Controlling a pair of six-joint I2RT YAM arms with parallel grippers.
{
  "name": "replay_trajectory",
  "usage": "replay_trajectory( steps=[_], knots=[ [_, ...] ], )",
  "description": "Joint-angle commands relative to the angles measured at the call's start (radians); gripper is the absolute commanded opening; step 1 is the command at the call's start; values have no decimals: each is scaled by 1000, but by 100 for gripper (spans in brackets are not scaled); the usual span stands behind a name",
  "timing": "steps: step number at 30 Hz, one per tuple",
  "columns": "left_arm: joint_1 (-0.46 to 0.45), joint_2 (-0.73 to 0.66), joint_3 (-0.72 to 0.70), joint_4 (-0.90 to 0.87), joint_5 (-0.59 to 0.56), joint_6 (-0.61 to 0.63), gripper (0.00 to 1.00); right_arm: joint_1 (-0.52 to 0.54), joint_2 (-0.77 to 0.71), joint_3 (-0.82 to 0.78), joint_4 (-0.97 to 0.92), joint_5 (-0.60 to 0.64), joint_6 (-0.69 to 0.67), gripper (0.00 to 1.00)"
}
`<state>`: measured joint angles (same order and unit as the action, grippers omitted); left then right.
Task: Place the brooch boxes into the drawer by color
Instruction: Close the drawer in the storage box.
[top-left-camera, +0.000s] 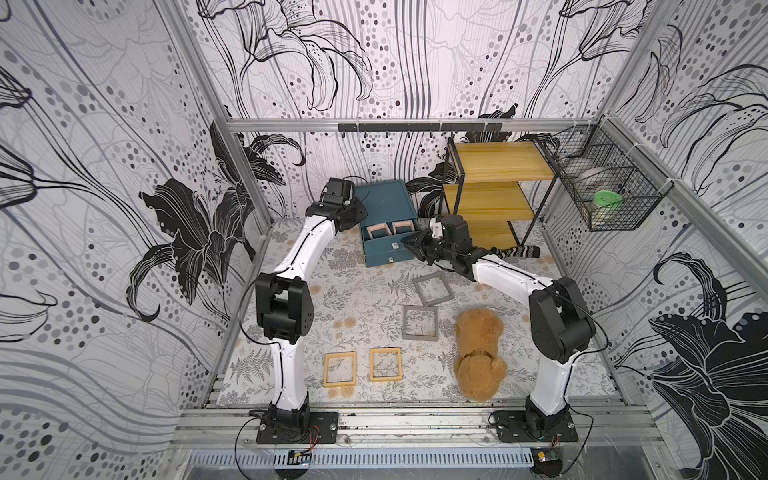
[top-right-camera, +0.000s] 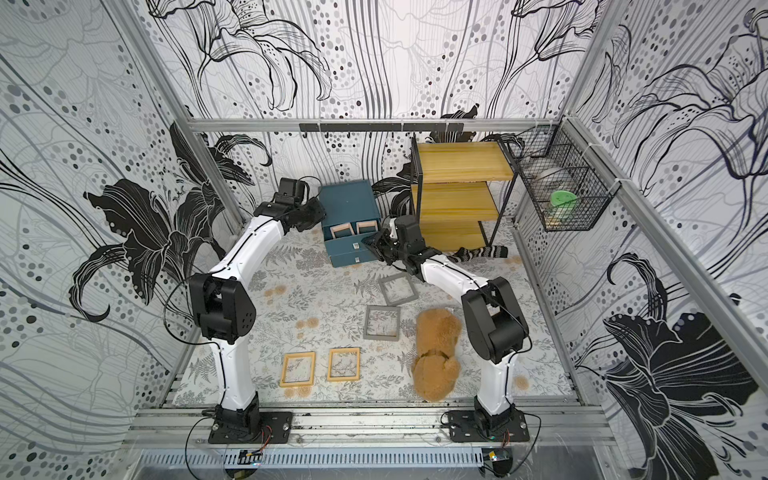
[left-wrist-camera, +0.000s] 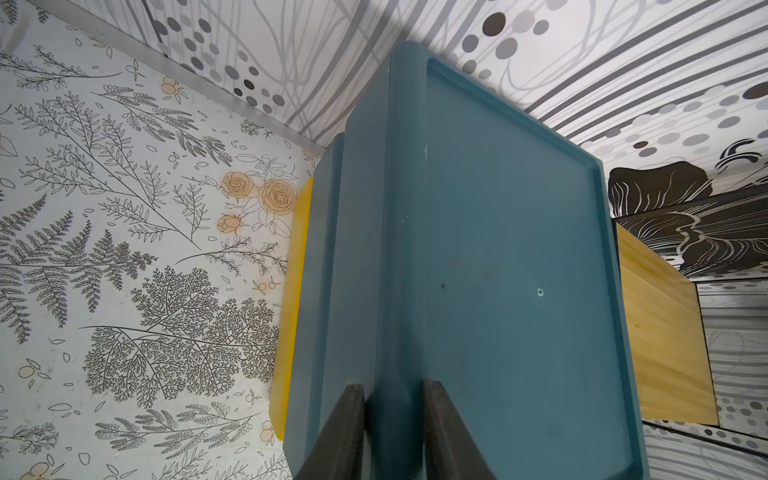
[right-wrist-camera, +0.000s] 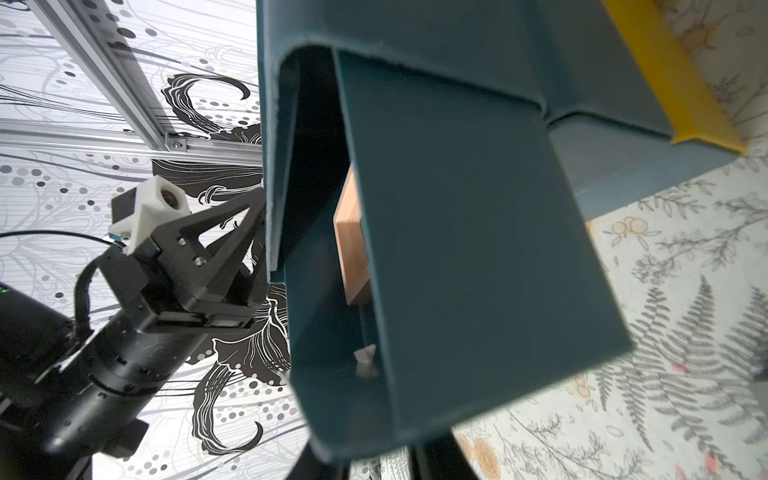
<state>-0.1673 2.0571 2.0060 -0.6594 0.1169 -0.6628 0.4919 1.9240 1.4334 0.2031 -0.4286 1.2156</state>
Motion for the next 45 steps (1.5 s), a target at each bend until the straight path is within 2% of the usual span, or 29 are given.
replay_trajectory(
  steps=[1,13,30,35,41,45],
  knots=[
    [5,7,-44,-54,15,16,27,2,48,74,33,36,19,26],
    [4,9,-42,-52,21,16,27,2,158,213,25,68,76,27],
    [2,8,-31,-55,26,15,27,2,208,273,26,58,101,27],
    [3,2,-39,-52,27,13,27,1,165,204,49,51,93,27],
    [1,1,-45,-50,28,13,27,4,50,-24,123,22,90,30],
    [0,4,-39,-46,32,12,27,8,66,-90,187,4,128,33]
  ],
)
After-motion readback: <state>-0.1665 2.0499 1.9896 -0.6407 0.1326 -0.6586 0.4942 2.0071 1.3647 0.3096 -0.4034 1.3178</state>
